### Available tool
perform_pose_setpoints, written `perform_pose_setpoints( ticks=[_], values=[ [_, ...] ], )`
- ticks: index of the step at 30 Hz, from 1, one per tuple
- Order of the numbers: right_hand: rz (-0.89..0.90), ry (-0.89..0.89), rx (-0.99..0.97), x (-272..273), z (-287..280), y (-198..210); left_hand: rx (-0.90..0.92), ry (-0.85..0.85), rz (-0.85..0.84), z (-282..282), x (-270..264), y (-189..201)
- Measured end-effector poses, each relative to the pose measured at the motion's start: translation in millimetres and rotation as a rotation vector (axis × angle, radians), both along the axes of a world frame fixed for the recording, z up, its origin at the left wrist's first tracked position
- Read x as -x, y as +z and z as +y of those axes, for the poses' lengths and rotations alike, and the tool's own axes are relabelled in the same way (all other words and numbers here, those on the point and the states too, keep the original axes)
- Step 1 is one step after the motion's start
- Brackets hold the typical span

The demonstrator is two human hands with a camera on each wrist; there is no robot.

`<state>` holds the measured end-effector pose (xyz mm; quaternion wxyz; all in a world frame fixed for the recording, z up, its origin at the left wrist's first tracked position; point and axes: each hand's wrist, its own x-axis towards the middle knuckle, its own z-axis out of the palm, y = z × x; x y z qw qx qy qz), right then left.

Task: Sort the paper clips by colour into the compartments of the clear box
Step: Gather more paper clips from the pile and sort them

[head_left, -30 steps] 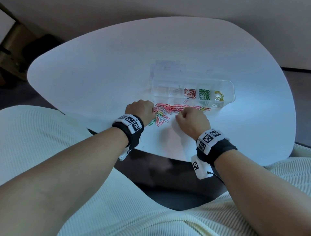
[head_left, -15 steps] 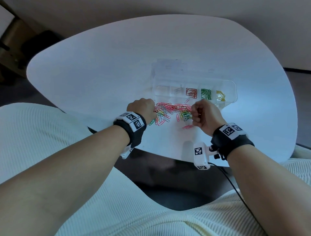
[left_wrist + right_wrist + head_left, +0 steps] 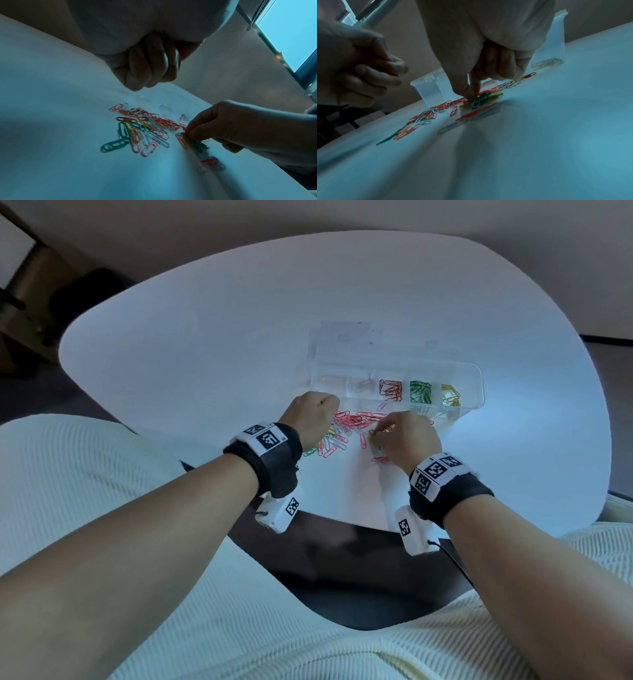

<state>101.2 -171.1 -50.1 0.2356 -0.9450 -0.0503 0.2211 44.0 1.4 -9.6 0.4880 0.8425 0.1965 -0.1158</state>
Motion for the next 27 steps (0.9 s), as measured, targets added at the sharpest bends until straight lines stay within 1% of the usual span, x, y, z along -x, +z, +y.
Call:
perform_pose_setpoints(
  ticks=[3,5,7,9,11,12,14,17,19,21,23,25,27],
  values=[
    [-0.009,0.026,0.07,0.1,0.5,-1.7,-0.014,-0.058,-0.029,-4.8,0.0,-0.5],
    [0.016,0.055,0.089,0.9,1.5,-2.1,-0.023,-0.091,-0.017,-6.6,0.2,-1.9],
    [0.037,0.063,0.079,1.1,1.4,-2.6,0.018,-0.091,0.017,-7.8,-0.3,-3.8],
    [0.042,0.065,0.023,0.8,-1.2,-1.6,0.049,-0.068,0.061,-7.7,-0.6,-4.5],
    [0.079,0.054,-0.111,-0.8,-5.8,2.2,0.106,-0.041,0.108,-8.8,-0.2,-1.1],
    [0.133,0.024,-0.201,-2.1,-8.3,5.6,0.157,-0.022,0.126,-9.4,-0.3,0.7],
    [0.322,-0.105,-0.436,-4.8,-15.0,14.6,0.293,0.037,0.147,-10.7,-1.8,2.8],
    [0.689,-0.334,-0.846,-10.0,-24.0,27.9,0.545,0.208,0.137,-14.5,-5.9,8.3],
    [0.804,-0.387,-1.004,-10.5,-26.0,39.1,0.683,0.297,0.132,-17.5,-8.0,14.5],
    [0.845,-0.401,-1.108,-11.3,-26.7,47.3,0.803,0.344,0.145,-20.6,-8.5,19.1],
    [0.842,-0.415,-1.17,-13.2,-25.2,53.0,0.898,0.368,0.176,-23.5,-9.5,22.5],
    [0.801,-0.449,-1.21,-16.4,-23.7,58.0,0.94,0.37,0.205,-26.9,-11.7,25.9],
    [0.739,-0.522,-1.229,-20.6,-22.4,62.6,0.942,0.372,0.226,-29.9,-15.9,29.0]
  ],
)
